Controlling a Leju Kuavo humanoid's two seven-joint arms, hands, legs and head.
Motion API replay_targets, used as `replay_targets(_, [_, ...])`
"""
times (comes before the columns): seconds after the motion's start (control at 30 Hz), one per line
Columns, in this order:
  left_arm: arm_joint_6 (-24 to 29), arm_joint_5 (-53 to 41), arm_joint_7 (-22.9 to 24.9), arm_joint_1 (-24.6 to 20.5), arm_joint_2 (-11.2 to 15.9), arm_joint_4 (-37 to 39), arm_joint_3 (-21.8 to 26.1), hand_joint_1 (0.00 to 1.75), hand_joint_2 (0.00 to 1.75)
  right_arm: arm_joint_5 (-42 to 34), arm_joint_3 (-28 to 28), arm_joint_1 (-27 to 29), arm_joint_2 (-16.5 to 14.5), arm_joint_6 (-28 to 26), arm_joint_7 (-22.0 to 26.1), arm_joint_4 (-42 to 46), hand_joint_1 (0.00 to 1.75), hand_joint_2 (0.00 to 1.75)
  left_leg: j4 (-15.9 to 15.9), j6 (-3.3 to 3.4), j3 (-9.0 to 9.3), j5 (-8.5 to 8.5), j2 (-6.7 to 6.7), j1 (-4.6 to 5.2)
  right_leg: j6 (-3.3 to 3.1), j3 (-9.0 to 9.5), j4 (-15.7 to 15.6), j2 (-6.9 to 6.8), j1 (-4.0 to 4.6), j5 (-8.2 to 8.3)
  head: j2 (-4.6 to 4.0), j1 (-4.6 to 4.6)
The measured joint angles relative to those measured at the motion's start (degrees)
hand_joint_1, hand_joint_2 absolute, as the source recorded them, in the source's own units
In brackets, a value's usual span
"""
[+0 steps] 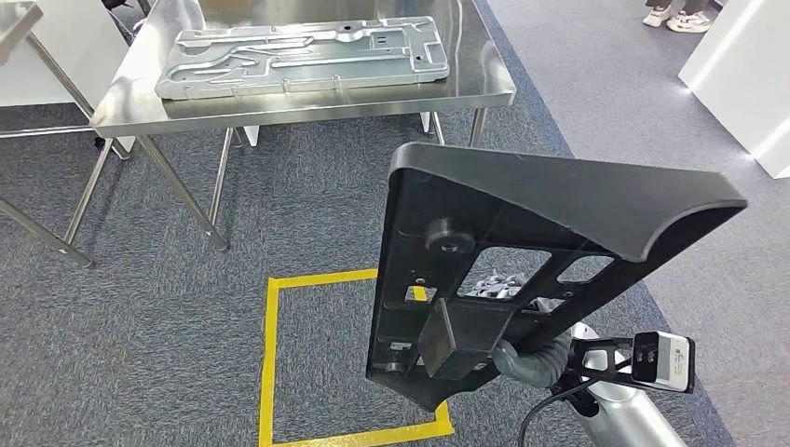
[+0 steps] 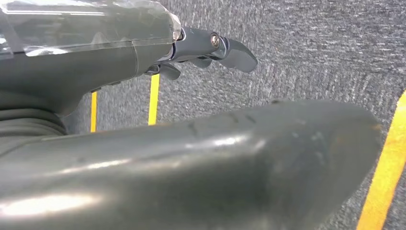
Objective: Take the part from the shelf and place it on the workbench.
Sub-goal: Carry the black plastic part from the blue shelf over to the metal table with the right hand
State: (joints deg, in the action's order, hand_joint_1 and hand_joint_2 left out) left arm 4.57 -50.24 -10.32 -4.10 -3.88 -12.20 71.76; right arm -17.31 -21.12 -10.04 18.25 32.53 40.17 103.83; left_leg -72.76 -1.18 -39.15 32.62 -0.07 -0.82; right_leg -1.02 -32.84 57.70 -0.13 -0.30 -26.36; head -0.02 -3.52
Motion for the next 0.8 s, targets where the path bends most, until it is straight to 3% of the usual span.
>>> replay_targets(0.07, [0.00,-0.05,0.00,-0.05,0.04,0.00,0.00,0.00,0.00,0.02,0.32,0.10,0.00,0.13,0.00,0.09,1.59,1.75,7.83,0.77,3.54,-4.04,-0.09,0.22,0.12,0.31,0.03,0.13,0.18,-0.17,0.00,0.01])
replay_targets(0.13, [0.00,-0.12,0.00,-0.14,0.09,0.00,0.00,0.00,0.00,0.02,0.66,0.09,0.00,0.23,0.00,0.15,1.59,1.75,13.55,1.49,6.12,-5.90,-0.15,0.54,0.51,0.38,0.16,0.22,0.38,-0.36,0.00,0.01])
replay_targets(0.23, [-0.01,-0.18,0.01,-0.17,0.12,0.00,0.00,0.00,0.00,-0.11,1.12,0.07,-0.15,0.34,-0.01,0.20,1.59,1.75,14.87,2.27,6.63,-6.00,-0.13,0.70,1.45,0.32,0.16,0.25,0.24,-0.47,0.00,0.02])
replay_targets(0.3, [-0.07,-0.24,0.02,-0.22,0.11,0.00,0.00,0.00,0.00,-0.26,1.48,-0.03,-0.51,0.36,0.00,0.32,1.59,1.75,15.52,2.86,7.06,-6.27,-0.10,0.44,2.10,-0.30,1.80,0.22,0.11,-1.57,0.00,0.02])
replay_targets(0.4, [-0.20,-0.27,0.02,-0.29,0.14,0.00,0.00,0.00,0.00,-0.40,1.96,-0.15,-1.02,0.30,0.01,0.37,1.59,1.75,15.77,3.30,7.33,-6.25,-0.06,0.33,2.90,-5.55,12.00,0.18,-0.35,-6.25,0.00,0.02])
replay_targets(0.43, [-0.22,-0.28,0.02,-0.27,0.14,0.00,0.00,0.00,0.00,-0.43,2.01,-0.10,-1.13,0.26,0.01,0.37,1.59,1.75,15.76,3.28,7.39,-6.16,-0.07,0.32,3.12,-7.36,15.11,0.17,-0.55,-7.08,0.00,0.02])
replay_targets(0.47, [-0.24,-0.29,0.02,-0.25,0.14,0.00,0.00,0.00,0.00,-0.43,2.02,-0.06,-1.19,0.22,0.01,0.37,1.59,1.75,15.74,3.21,7.51,-6.02,-0.09,0.30,3.30,-8.24,16.28,0.15,-0.73,-6.77,0.00,0.02])
replay_targets(0.5, [-0.26,-0.30,0.03,-0.24,0.13,0.00,0.00,0.00,0.00,-0.44,2.02,-0.04,-1.23,0.20,0.01,0.37,1.59,1.75,15.71,3.10,7.72,-5.86,-0.11,0.26,3.42,-7.94,15.15,0.12,-0.90,-5.36,0.00,0.02])
replay_targets(0.57, [-0.29,-0.31,0.04,-0.24,0.11,0.00,0.00,0.00,0.00,-0.44,2.03,-0.07,-1.26,0.18,0.01,0.37,1.59,1.75,15.63,2.68,8.33,-5.35,-0.14,0.16,3.50,-4.66,7.77,-0.10,-1.17,-1.04,0.00,0.02])
replay_targets(0.6, [-0.30,-0.31,0.04,-0.25,0.10,0.00,0.00,0.00,0.00,-0.45,2.03,-0.11,-1.30,0.17,0.00,0.37,1.59,1.75,15.51,2.37,8.54,-5.05,-0.15,0.22,3.38,-2.94,4.08,-0.26,-1.09,0.34,0.00,0.02])
replay_targets(0.67, [-0.31,-0.31,0.04,-0.27,0.11,0.00,0.00,0.00,0.00,-0.59,2.10,-0.14,-1.36,0.23,0.01,0.39,1.59,1.75,15.47,1.64,8.72,-4.61,-0.14,0.37,2.71,-1.31,0.53,-0.35,-0.79,0.96,0.00,0.02])
replay_targets(0.8, [-0.29,-0.28,0.04,-0.42,0.14,0.00,0.00,0.00,0.00,-0.84,2.28,-0.13,-1.38,0.68,0.02,0.49,1.59,1.75,14.25,0.29,8.68,-3.32,0.03,0.23,0.94,-0.70,0.11,-0.03,-0.69,0.41,0.00,0.01])
